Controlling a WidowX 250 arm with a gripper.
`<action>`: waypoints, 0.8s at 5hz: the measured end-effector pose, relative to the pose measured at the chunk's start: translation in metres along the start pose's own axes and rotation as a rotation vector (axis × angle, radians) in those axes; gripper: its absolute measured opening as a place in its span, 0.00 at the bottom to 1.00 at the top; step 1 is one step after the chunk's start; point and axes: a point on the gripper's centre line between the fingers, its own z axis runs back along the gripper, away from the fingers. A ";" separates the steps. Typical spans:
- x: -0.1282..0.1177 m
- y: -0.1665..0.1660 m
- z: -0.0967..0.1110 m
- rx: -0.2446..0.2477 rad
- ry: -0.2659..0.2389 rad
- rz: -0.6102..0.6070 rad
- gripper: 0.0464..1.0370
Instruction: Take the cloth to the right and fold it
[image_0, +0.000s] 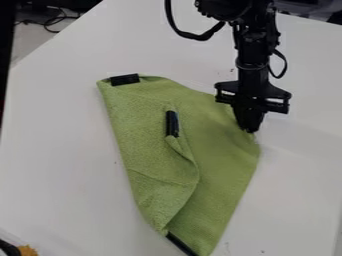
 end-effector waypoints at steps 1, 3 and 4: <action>0.002 0.001 0.000 0.004 0.009 -0.010 0.02; -0.009 0.001 0.010 0.109 0.070 0.064 0.01; -0.015 0.016 0.038 0.112 -0.003 0.177 0.01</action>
